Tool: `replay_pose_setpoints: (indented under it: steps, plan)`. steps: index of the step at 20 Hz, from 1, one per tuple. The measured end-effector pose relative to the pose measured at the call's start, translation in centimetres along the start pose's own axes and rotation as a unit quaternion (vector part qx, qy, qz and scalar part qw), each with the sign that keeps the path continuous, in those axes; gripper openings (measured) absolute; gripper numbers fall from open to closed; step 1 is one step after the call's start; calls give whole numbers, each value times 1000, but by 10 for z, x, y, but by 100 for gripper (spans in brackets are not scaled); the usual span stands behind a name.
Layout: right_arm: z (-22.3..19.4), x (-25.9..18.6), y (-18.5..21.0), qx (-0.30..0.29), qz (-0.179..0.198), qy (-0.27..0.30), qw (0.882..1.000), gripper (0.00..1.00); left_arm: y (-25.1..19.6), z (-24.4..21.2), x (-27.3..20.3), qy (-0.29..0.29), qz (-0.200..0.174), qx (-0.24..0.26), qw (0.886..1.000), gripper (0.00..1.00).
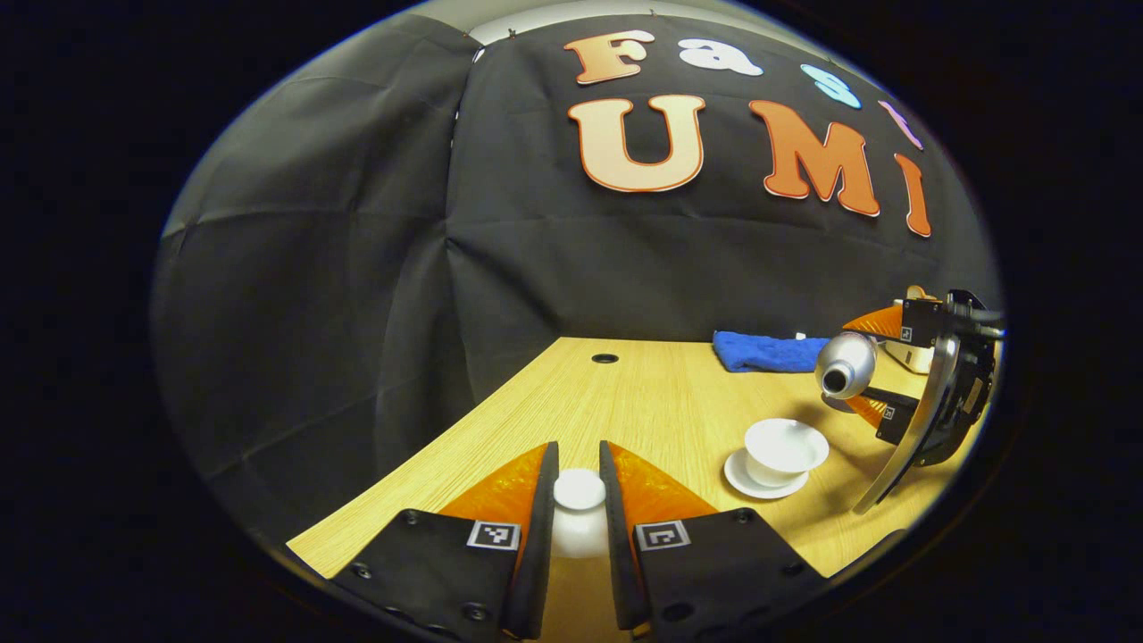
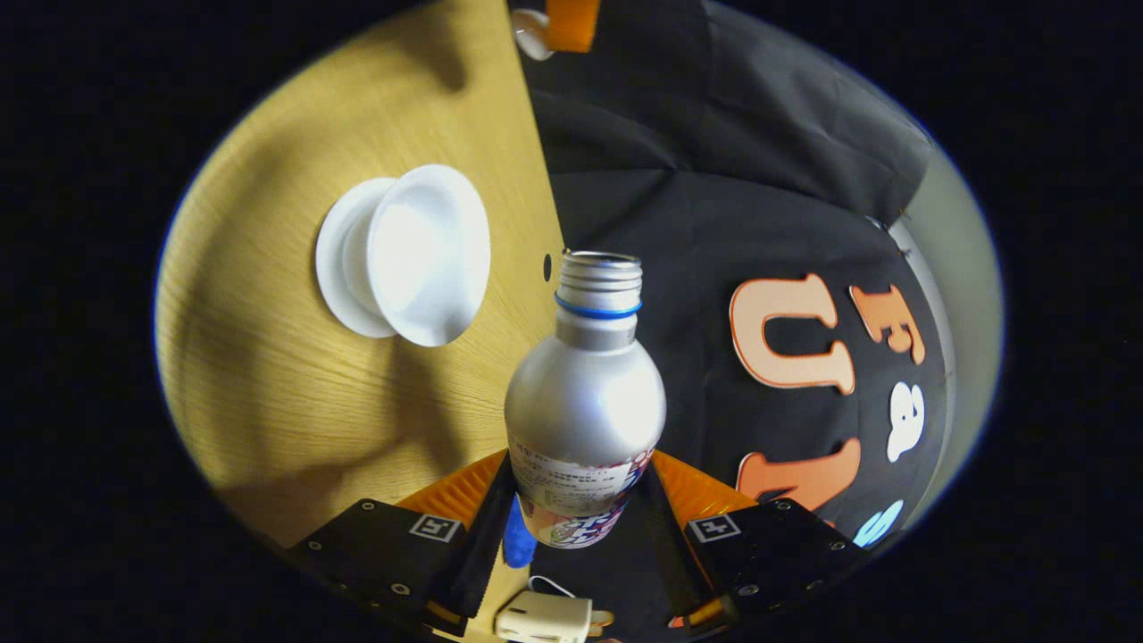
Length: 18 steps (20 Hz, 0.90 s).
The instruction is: Open the teacup lid with one hand, grasp the water bottle and pour water into the teacup with the other hand; after pouring, place the water bottle on the coaster and then close the teacup lid.
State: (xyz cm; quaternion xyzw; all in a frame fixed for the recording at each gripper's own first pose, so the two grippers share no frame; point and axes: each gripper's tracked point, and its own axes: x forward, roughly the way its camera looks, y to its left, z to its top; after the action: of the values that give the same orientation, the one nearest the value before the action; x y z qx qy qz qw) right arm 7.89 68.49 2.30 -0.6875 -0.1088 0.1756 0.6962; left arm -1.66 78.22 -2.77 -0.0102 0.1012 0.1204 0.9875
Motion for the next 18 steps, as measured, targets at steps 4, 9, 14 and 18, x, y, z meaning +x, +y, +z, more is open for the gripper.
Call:
replay_pose_setpoints:
  steps: [4, 9, 14, 18]
  plan:
    - [-34, 1, -18, 106, -12, 30, 994, 78, -31, 15, 5, -14, -22, 8, 1000, 33]
    - [-80, 0, -25, 225, -7, 66, 972, 78, -75, 32, 13, -28, -62, 9, 998, 33]
    - [-108, 8, -19, 356, 20, 79, 931, 78, -116, 37, 26, -28, -94, 12, 995, 33]
    - [-119, 16, -12, 441, 30, 83, 893, 78, -141, 36, 38, -25, -115, 18, 993, 33]
